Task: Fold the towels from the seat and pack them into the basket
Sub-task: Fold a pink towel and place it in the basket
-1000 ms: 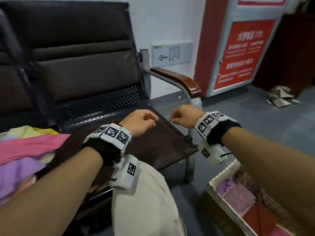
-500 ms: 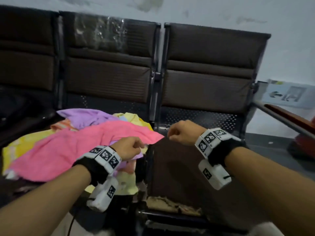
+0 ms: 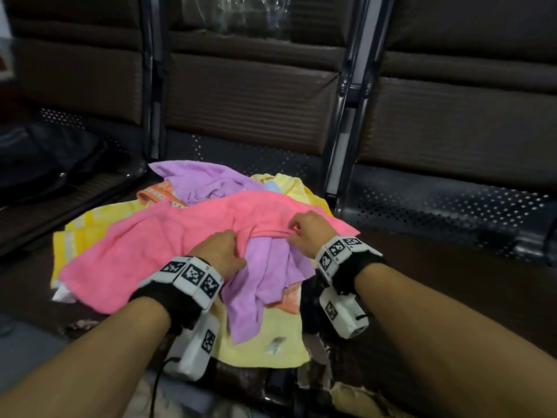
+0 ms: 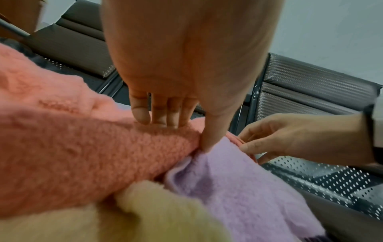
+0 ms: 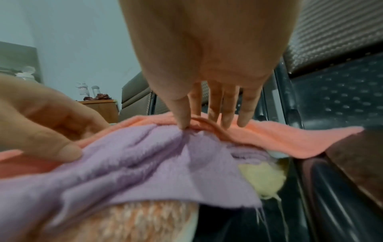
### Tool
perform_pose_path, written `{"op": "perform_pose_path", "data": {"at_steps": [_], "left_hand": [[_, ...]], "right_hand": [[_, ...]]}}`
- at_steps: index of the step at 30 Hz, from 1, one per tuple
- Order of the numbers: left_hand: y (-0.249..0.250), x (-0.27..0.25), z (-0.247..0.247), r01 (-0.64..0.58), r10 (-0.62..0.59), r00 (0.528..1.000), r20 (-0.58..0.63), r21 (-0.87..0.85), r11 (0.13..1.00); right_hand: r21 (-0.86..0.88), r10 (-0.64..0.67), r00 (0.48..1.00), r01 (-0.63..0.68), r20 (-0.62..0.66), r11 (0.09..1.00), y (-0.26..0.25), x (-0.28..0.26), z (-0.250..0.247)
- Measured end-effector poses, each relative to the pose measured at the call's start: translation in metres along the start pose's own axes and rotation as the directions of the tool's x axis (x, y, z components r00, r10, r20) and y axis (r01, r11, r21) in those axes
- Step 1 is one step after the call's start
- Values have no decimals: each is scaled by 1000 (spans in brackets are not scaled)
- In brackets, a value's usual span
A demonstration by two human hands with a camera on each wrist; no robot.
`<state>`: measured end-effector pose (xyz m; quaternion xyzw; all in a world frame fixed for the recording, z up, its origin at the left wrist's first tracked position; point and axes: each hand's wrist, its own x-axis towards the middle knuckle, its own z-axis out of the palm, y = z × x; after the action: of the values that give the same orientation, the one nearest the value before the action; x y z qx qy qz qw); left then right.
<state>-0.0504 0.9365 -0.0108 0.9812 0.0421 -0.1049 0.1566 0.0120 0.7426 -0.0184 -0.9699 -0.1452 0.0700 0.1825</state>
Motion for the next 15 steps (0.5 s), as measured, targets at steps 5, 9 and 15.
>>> {"op": "perform_pose_path", "data": {"at_steps": [5, 9, 15], "left_hand": [[-2, 4, 3, -10, 12, 991, -131, 12, 1000], [22, -4, -7, -159, 122, 952, -279, -115, 980], [91, -28, -20, -433, 270, 836, -478, -271, 860]], "right_hand": [[89, 19, 999, -15, -34, 996, 4, -1, 10], [203, -26, 989, 55, -143, 978, 11, -32, -30], [409, 18, 926, 149, -376, 901, 44, -103, -107]]}}
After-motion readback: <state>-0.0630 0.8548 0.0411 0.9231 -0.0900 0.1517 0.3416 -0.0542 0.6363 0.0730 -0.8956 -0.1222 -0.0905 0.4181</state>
